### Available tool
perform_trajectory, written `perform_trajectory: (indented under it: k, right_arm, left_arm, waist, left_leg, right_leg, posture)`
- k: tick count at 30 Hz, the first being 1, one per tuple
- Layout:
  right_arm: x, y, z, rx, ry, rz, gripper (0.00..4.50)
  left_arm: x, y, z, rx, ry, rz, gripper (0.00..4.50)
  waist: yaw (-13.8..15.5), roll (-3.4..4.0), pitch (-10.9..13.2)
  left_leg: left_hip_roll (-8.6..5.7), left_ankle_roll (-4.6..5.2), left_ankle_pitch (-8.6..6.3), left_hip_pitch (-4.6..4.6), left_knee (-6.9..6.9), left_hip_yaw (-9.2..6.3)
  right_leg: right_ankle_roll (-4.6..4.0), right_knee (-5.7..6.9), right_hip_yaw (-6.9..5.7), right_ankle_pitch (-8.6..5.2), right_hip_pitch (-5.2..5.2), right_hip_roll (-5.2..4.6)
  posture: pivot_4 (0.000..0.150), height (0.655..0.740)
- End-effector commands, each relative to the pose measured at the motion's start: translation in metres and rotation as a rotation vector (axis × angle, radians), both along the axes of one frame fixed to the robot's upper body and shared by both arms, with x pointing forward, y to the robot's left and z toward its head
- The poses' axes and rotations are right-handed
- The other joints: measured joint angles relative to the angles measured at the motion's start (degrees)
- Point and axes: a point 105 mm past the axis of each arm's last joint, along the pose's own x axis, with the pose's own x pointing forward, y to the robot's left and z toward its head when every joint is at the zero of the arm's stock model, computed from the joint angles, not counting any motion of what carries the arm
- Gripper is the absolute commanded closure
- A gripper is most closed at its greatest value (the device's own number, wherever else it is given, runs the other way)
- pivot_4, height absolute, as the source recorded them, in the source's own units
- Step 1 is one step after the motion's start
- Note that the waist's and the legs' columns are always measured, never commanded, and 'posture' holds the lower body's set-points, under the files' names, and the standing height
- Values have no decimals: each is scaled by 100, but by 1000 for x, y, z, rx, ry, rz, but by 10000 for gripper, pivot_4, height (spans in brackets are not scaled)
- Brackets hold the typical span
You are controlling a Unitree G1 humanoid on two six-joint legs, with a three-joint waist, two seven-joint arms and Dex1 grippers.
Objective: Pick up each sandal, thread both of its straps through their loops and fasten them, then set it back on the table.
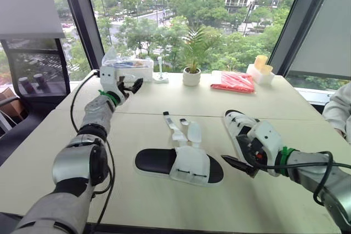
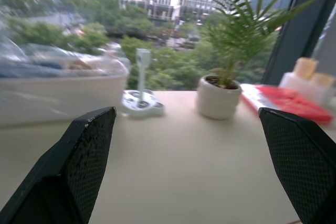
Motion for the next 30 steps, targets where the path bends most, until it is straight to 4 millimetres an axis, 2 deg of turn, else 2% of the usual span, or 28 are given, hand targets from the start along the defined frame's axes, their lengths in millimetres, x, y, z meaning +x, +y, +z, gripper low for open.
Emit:
perform_trajectory:
  k: [1,2,5,8,11,20,21,22,25,29,30]
  right_arm:
    - [-3,-2,5,14,-29,13,0]
    - [-4,-2,3,18,-24,18,0]
    - [-5,-1,-5,10,-14,27,0]
    - [-6,0,-12,7,-10,39,0]
    - [-5,2,-14,17,-12,47,0]
    - [-10,8,-16,90,-2,78,0]
    - [-10,8,-17,104,2,76,5361]
    - [-11,8,-19,108,8,83,8249]
    - [-14,9,-25,106,14,107,21628]
    - [-17,13,-40,65,20,163,43532]
    - [-17,15,-44,52,16,178,44405]
  left_arm:
    - [-31,-26,-5,-26,70,-427,261]
    - [-42,-29,-10,-20,97,-519,261]
    - [-67,-27,-21,-34,181,-676,8806]
    - [-81,-24,-29,6,214,-707,23922]
    - [-84,-22,-33,64,216,-670,39140]
    - [-89,-24,-35,103,191,-619,39140]
    - [-89,-25,-36,111,188,-616,39908]
    - [-90,-26,-36,115,187,-612,39908]
    - [-90,-28,-35,132,180,-605,39908]
    - [-92,-31,-36,152,191,-612,39908]
    - [-91,-33,-38,154,204,-612,39908]
  waist:
    - [-13,1,-1]
    - [-25,2,-1]
    - [-64,4,-2]
    - [-67,4,-2]
    - [12,4,-2]
    - [34,4,-2]
    - [33,4,-2]
    - [34,4,-2]
    - [36,4,-2]
    - [36,4,-2]
    - [33,4,-2]
  left_leg:
    - [-1,0,0,1,0,1]
    - [-1,-1,0,2,0,0]
    - [5,-16,9,3,-5,3]
    - [21,-13,8,2,-6,2]
    - [21,-11,6,4,-4,5]
    - [19,-11,6,2,2,6]
    - [18,-11,6,2,2,7]
    - [19,-11,6,3,2,6]
    - [18,-10,6,3,2,10]
    - [18,-10,5,3,2,11]
    - [18,-10,5,3,2,11]
  right_leg:
    - [0,1,2,0,0,1]
    - [0,3,2,0,0,3]
    - [-1,5,10,0,-6,6]
    - [-1,8,14,0,-10,7]
    - [-1,8,22,0,-10,6]
    - [-1,6,30,0,-14,4]
    - [-1,6,30,0,-14,4]
    - [-1,6,30,0,-14,4]
    - [-1,4,34,0,-14,4]
    - [-1,4,35,0,-15,5]
    - [-1,4,35,0,-15,5]
  posture:
    - [1500,7374]
    - [1500,7374]
    - [1500,7374]
    - [1500,7374]
    - [1500,7374]
    - [1500,7374]
    - [1500,7374]
    - [1500,7374]
    - [1500,7374]
    - [1500,7374]
    - [1500,7374]
